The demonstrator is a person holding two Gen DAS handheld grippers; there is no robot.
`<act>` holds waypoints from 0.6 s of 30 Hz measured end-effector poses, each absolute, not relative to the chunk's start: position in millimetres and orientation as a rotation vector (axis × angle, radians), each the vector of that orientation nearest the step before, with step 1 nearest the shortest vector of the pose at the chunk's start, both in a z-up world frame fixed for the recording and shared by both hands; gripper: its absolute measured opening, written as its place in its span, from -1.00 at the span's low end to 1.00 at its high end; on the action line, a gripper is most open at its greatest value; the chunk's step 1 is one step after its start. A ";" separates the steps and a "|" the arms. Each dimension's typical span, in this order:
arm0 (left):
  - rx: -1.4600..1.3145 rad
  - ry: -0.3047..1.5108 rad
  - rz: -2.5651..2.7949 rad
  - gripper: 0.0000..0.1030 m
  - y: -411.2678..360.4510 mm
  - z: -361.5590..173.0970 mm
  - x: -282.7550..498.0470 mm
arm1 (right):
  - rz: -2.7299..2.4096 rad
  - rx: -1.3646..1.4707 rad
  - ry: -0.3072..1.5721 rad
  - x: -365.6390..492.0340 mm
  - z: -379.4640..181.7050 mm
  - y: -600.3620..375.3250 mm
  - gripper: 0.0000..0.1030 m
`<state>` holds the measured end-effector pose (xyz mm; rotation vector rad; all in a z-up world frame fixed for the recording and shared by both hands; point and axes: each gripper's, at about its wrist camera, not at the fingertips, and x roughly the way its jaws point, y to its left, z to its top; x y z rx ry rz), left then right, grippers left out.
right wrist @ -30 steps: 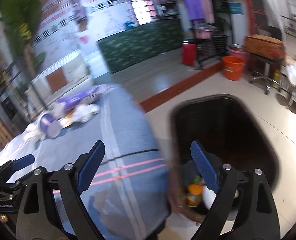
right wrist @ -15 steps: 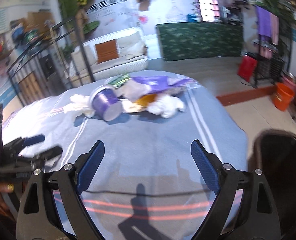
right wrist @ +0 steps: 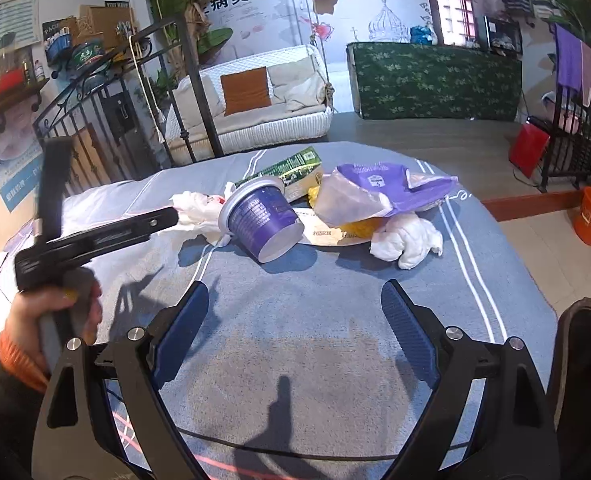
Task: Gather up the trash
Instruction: 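Return both tools to the remaining trash on the bed, then close the left tool on the crumpled white wrapper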
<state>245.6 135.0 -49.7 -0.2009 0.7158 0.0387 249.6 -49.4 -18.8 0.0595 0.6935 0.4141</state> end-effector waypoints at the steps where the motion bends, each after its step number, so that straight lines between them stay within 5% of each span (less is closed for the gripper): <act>1: -0.210 0.719 0.047 0.64 139.1 -51.3 248.9 | 0.410 0.059 0.696 251.0 -19.0 -49.8 0.69; 10: -0.156 0.685 -0.021 0.63 130.4 -39.1 280.8 | 0.405 0.055 0.744 268.8 -35.4 -38.7 0.69; 12: -0.116 0.719 -0.032 0.47 122.3 -44.5 296.4 | 0.407 0.053 0.749 270.5 -37.4 -36.2 0.69; 16: -0.110 0.801 -0.010 -0.37 121.9 -62.4 311.1 | 0.402 0.050 0.750 274.9 -36.9 -33.1 0.69; 18: -0.179 0.807 -0.007 -0.56 131.6 -66.2 305.8 | 0.401 0.054 0.750 279.1 -37.0 -31.1 0.69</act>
